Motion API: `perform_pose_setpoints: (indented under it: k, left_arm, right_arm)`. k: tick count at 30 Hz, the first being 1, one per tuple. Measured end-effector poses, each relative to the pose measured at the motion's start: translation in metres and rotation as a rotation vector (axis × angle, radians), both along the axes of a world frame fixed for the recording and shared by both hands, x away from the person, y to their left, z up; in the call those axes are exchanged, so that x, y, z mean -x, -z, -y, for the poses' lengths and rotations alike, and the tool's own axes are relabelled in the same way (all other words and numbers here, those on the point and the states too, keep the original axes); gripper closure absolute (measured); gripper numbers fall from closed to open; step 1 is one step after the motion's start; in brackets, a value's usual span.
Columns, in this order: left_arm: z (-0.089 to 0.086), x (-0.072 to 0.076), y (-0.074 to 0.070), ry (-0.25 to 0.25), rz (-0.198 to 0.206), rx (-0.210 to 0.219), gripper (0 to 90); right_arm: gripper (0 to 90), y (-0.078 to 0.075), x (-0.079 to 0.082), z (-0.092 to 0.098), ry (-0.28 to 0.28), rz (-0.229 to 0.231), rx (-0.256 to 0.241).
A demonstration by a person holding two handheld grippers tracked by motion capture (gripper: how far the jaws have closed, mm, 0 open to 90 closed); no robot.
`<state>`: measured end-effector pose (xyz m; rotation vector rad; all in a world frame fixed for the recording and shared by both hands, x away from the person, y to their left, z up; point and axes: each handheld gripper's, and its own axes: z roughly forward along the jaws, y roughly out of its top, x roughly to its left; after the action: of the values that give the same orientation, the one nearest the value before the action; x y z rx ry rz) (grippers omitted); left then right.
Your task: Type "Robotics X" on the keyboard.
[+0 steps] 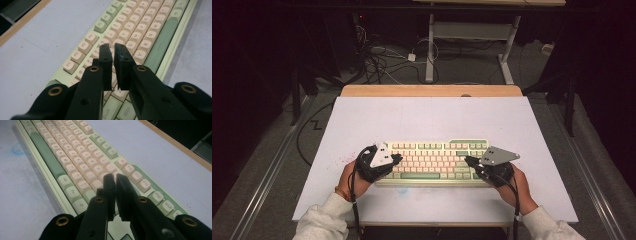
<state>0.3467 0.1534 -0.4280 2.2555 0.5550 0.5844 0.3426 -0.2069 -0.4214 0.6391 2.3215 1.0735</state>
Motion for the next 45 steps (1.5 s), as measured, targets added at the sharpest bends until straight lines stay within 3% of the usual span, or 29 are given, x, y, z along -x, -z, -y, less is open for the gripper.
perform_pose_setpoints:
  k: [8, 13, 19, 28, 34, 40, 45]
  left_arm:
    - [0.000, 0.001, 0.003, -0.022, 0.045, 0.018, 71.6]
    - [0.000, 0.001, 0.004, -0.045, 0.079, 0.025, 56.2]
    - [0.000, 0.000, 0.008, -0.057, 0.074, 0.022, 42.5]
    - [0.000, 0.001, 0.009, -0.070, 0.081, 0.037, 32.2]
    - [0.002, 0.001, 0.011, -0.093, 0.090, 0.036, 15.6]
    - [0.005, 0.000, 0.013, -0.094, 0.088, 0.024, 15.4]
    - [0.008, 0.001, 0.014, -0.089, 0.096, 0.016, 15.4]
  right_arm:
    - [76.0, 0.000, -0.001, 0.001, 0.013, 0.010, -0.019]
    - [70.1, 0.000, -0.001, 0.000, 0.018, 0.009, -0.024]
    - [59.8, 0.001, -0.001, 0.000, 0.020, 0.016, -0.033]
    - [40.9, 0.001, -0.001, -0.001, 0.036, 0.038, -0.054]
    - [27.0, 0.002, -0.002, -0.001, 0.061, 0.058, -0.065]
    - [18.6, 0.003, -0.003, -0.001, 0.079, 0.069, -0.076]
    - [16.6, 0.003, -0.003, -0.001, 0.087, 0.071, -0.083]
